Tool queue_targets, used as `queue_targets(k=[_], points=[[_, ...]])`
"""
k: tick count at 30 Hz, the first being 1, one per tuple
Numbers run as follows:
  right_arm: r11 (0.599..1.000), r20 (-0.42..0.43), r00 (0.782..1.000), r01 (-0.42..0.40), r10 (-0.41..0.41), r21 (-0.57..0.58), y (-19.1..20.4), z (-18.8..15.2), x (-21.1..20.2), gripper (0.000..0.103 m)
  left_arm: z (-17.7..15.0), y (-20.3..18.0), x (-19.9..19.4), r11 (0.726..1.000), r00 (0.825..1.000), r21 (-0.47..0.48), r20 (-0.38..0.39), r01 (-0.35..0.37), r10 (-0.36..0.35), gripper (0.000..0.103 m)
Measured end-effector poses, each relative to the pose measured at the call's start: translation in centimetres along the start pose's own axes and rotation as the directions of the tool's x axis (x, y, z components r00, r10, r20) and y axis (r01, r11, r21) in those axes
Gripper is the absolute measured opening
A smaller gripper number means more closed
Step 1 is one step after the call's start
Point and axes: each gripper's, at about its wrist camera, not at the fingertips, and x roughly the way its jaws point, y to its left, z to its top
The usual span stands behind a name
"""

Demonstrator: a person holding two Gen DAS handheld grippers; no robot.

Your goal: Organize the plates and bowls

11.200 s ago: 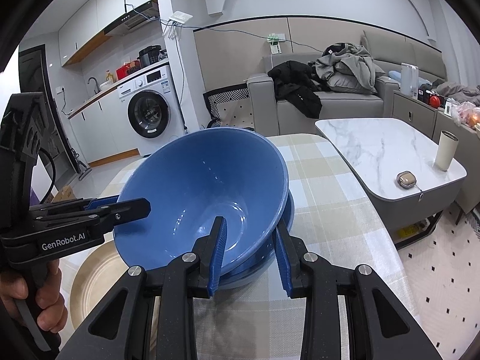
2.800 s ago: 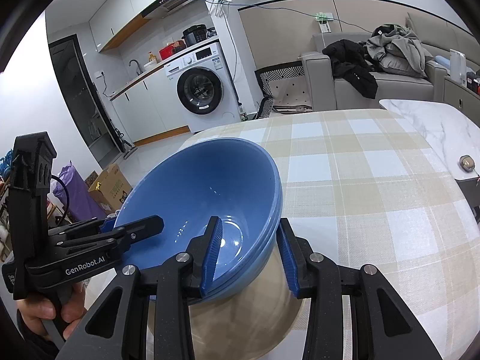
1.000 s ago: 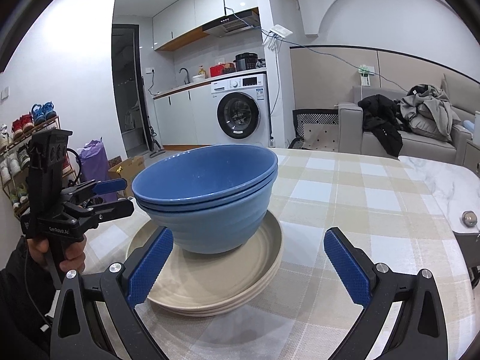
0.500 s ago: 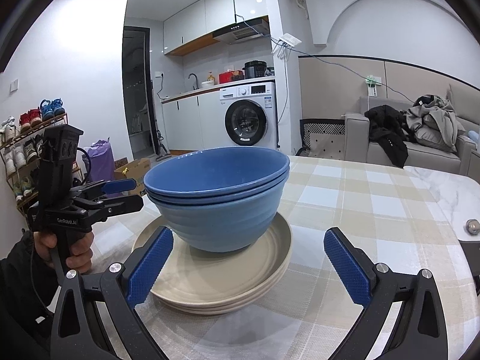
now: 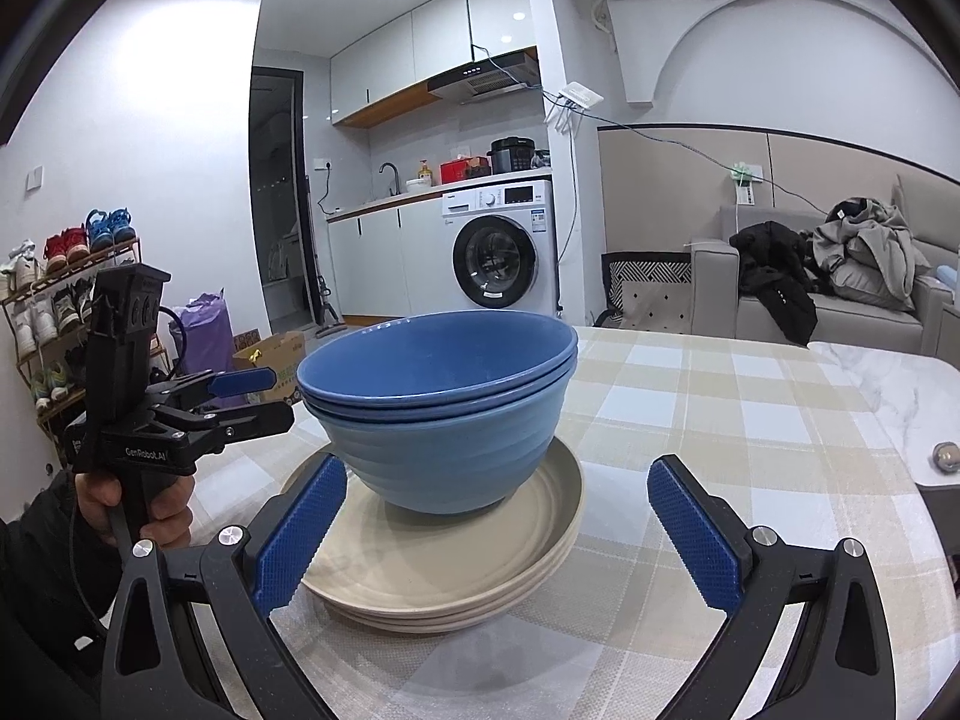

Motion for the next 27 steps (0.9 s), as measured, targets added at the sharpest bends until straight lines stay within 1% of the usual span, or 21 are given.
queue_targets(k=[27], points=[[1.000, 0.001, 1.000, 0.000, 0.000, -0.013, 0.18, -0.10, 0.11, 0.103, -0.09, 0.05, 0.07, 1.000, 1.000, 0.001, 0.002, -0.001, 0.001, 0.102]])
